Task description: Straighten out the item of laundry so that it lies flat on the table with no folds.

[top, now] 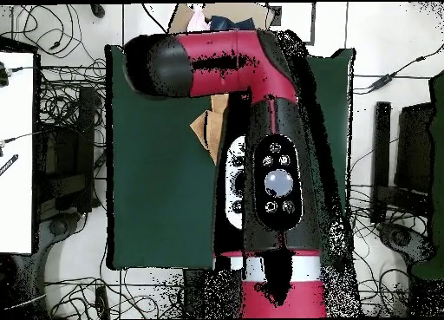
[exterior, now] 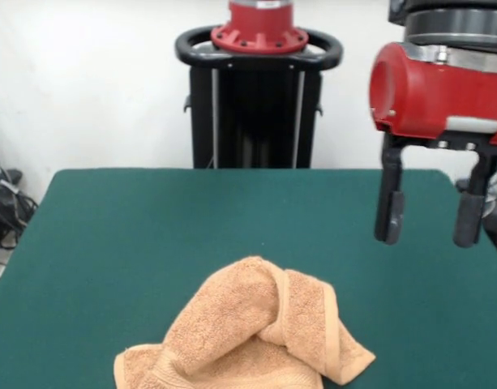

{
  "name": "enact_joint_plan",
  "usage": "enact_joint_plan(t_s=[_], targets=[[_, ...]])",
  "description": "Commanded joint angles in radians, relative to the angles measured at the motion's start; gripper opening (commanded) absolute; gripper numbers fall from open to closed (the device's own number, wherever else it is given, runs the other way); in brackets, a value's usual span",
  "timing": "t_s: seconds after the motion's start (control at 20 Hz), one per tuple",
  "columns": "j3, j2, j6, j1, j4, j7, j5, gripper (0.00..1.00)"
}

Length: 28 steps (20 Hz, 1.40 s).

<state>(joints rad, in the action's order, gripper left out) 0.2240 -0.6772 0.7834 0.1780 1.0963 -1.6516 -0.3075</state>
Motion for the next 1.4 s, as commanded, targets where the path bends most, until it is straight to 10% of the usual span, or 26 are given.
enact_joint_plan(t_s=[0.05,1.4], targets=[[-0.002,0.066,-0.082,-0.038,0.149,0.011,-0.106,1.00],[0.110,0.239,-0.368,0.130,0.265,-0.022,-0.076,1.00]])
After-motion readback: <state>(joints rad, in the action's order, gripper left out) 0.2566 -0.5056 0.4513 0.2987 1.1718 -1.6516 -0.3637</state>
